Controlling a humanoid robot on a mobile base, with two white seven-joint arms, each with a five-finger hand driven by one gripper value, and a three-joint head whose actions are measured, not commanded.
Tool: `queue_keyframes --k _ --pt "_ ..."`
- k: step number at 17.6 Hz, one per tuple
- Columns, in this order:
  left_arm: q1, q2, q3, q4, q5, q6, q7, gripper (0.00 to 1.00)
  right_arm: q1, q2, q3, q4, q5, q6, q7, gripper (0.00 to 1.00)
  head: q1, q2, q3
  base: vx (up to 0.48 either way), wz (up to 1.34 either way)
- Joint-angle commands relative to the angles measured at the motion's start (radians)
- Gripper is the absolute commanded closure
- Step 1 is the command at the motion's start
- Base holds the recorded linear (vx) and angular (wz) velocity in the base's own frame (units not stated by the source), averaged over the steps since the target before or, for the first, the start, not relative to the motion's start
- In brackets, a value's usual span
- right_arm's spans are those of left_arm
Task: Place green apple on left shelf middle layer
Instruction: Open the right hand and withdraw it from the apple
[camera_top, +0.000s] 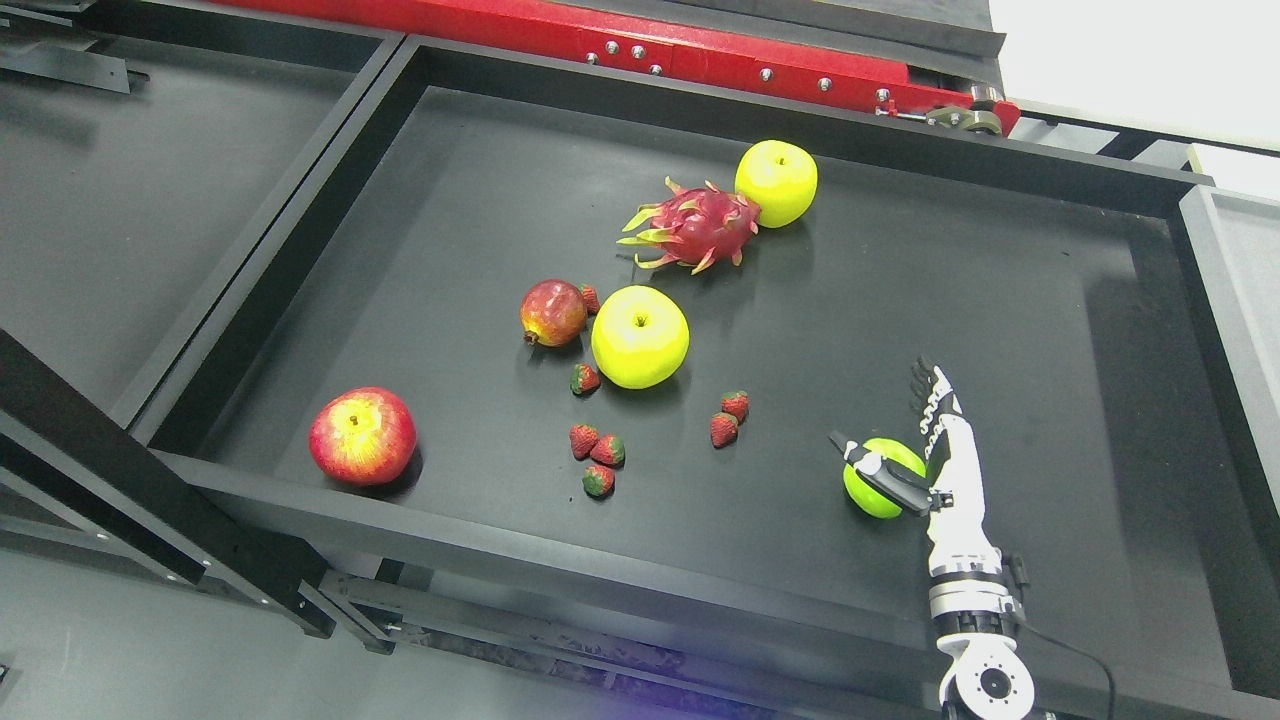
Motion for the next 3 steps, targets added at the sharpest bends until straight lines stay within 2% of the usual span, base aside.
queue_keyframes --k 1,3 --pt "0.0 0.017 0.0 0.0 0.0 -0.003 0.0 0.0 0.005 -0.008 0.036 -0.041 -0.012 0.0 0.003 0.0 0.0 0.0 0.0 0.0 0.0" --pt "0.0 0.017 0.0 0.0 0.0 -0.003 0.0 0.0 0.005 -0.008 0.036 -0.039 -0.012 0.0 0.003 0.0 0.0 0.0 0.0 0.0 0.0"
